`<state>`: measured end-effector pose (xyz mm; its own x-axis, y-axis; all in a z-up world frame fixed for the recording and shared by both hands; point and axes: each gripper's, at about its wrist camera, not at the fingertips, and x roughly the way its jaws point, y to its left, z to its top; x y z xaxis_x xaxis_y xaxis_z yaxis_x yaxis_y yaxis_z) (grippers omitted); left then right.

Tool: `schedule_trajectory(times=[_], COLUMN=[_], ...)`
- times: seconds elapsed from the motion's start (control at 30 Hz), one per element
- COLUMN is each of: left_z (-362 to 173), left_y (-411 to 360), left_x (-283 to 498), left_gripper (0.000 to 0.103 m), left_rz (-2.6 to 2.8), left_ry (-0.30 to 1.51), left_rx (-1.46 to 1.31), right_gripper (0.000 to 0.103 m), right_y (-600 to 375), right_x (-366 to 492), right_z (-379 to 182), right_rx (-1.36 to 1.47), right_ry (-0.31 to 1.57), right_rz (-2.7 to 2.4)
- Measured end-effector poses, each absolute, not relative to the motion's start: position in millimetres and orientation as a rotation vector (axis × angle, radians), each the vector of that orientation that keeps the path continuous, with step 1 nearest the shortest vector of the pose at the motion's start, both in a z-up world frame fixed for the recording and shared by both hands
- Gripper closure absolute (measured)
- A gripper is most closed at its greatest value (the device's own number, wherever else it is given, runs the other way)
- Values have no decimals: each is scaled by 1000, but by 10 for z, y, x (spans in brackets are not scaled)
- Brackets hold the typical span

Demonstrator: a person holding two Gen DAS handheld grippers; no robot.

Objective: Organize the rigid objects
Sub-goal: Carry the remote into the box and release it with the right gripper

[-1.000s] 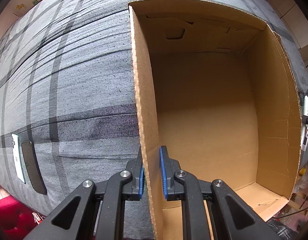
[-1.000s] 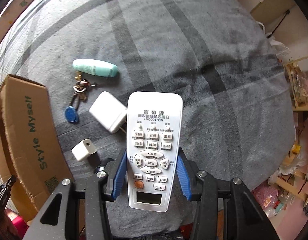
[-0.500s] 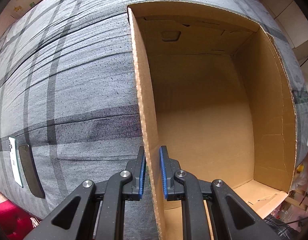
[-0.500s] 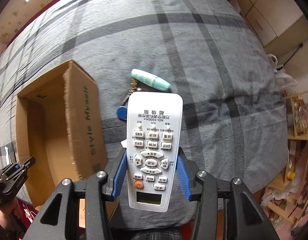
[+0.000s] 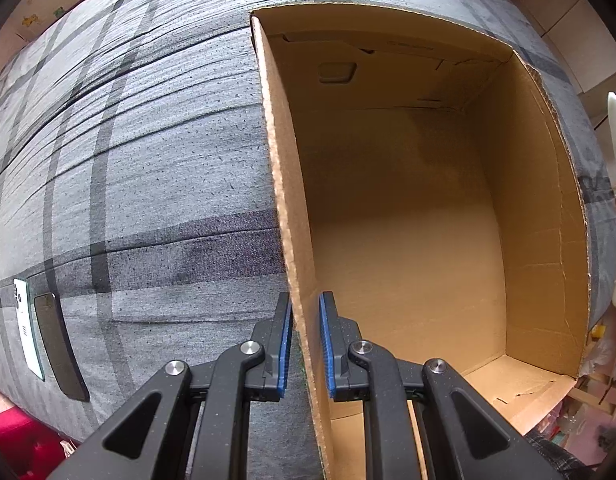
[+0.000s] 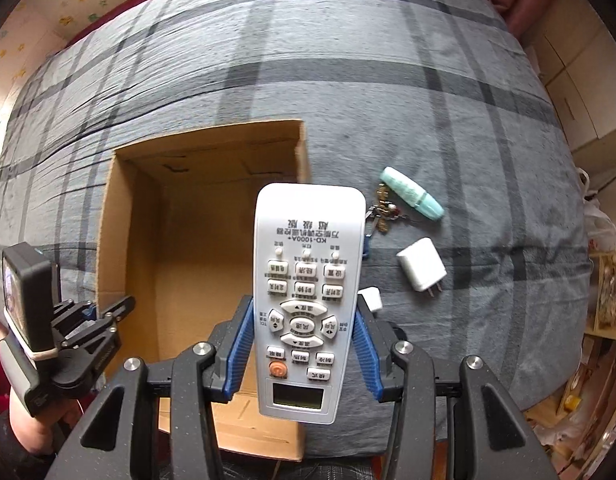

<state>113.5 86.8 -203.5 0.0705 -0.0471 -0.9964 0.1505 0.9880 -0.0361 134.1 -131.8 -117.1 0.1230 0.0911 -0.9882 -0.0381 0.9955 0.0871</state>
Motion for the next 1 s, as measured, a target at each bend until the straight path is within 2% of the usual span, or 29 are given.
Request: schedule_trajectory(times=[0.37,1.0], left_z=[-2075,-2121], left_y=[937,1065], left_x=[1175,1206], left_gripper=[89,89], left_rz=[-155,-132], left_ry=[1503,1512], left_rx=[65,25], right_gripper=[53,53], right_y=[-705,-83], right_x=[1465,1782], right_z=[-1401,-2368], right_rx=[-20,-91], right_ry=[1487,1631], right_rz=[210,323])
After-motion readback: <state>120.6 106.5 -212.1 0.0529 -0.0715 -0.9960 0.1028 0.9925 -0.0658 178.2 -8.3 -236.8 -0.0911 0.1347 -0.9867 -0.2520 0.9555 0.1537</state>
